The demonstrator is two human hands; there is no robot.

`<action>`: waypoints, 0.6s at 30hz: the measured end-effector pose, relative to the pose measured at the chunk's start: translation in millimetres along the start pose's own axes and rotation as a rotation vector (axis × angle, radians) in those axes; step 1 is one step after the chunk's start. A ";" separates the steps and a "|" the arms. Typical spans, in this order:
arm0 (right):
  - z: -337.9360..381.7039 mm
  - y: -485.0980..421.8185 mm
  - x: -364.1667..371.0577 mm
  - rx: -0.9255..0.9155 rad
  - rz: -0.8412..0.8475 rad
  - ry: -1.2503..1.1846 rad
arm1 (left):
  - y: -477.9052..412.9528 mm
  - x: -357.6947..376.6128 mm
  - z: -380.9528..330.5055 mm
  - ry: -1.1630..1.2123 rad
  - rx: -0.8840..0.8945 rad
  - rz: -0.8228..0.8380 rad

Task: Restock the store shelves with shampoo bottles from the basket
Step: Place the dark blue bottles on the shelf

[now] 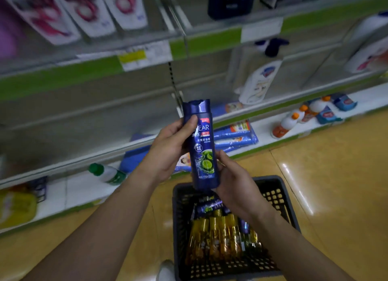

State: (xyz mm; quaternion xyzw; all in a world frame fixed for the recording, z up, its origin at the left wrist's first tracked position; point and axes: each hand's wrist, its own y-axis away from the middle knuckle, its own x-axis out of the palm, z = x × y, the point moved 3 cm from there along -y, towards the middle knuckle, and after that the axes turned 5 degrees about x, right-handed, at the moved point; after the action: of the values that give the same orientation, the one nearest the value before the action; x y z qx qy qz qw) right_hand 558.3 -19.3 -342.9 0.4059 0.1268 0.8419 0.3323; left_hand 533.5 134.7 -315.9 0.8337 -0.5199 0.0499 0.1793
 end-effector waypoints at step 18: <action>4.9 -26.4 178.6 -0.005 0.273 0.121 | 79.4 -108.6 -138.9 0.003 0.215 -0.207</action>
State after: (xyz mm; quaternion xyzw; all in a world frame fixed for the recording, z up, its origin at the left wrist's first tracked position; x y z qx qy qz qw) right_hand 493.8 118.4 -245.5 0.3668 0.0879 0.9026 0.2073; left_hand 428.2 244.2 -196.3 0.8973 -0.4223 0.0878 0.0938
